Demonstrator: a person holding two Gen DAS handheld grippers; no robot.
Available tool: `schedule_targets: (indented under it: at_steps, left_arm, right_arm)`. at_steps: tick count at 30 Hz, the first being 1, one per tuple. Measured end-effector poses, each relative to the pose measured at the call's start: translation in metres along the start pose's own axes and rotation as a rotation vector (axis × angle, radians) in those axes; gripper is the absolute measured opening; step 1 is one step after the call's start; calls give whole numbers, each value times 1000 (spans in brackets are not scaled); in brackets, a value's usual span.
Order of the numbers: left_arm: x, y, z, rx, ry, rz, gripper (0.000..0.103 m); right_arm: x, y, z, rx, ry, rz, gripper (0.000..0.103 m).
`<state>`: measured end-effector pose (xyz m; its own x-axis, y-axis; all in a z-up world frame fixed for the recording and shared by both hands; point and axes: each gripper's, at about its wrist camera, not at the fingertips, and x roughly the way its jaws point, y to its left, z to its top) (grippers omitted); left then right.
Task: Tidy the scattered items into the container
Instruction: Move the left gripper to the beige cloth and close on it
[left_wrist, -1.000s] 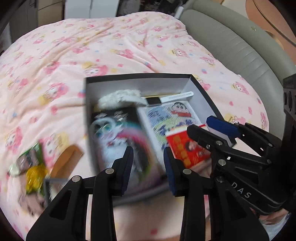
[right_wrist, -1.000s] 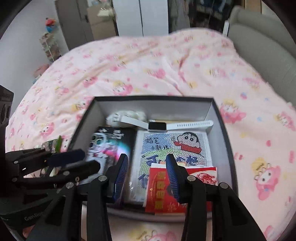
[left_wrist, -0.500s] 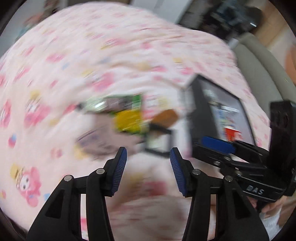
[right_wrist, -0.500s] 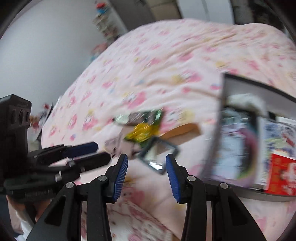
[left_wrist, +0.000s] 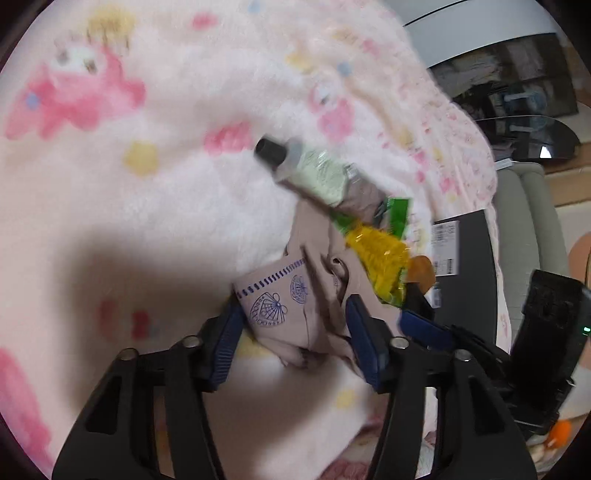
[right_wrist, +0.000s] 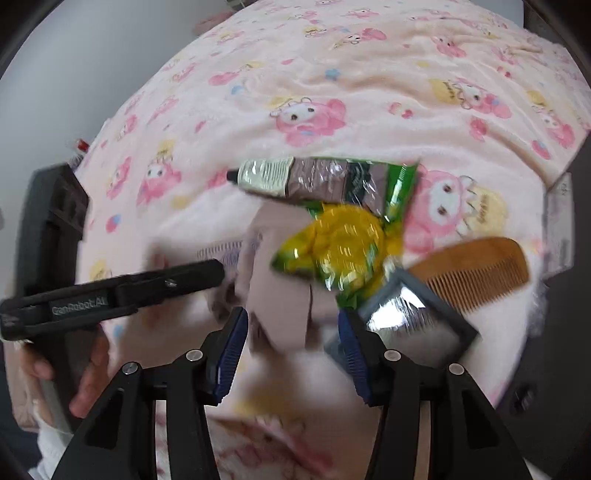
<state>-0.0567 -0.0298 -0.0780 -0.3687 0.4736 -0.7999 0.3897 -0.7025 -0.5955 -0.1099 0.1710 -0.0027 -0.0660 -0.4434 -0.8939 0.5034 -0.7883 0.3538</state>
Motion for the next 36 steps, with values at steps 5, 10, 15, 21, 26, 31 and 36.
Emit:
schedule_targets:
  at_steps: [5,10,15,21,26,31,36]
  left_arm:
    - [-16,-34,-11,101,-30,-30,8]
    - [-49,-100,-38,271,-71,-79,8]
    - [-68,-153,-60,385,-123,-39,8]
    - [-60,-122,-51,262,-131,141,26]
    - [-53,-66,-45,151,-108,126,39]
    - [-33,-27,-28,49,-64,106,51]
    - [-5,-5,-7,-39,-46,20,58]
  right_arm:
    - [-5,3,1,15,-13,84,12]
    - [-39,8,-16,-2,-61,114,8]
    - [-96,1,-46,12,-155,148,8]
    - [-126,-20,-65,62,-195,108,8]
    - [-96,-15,-55,49,-127,100,26]
    - [-44,-9,-30,57,-31,106,40]
    - [10,-20,-3,165,48,153,40]
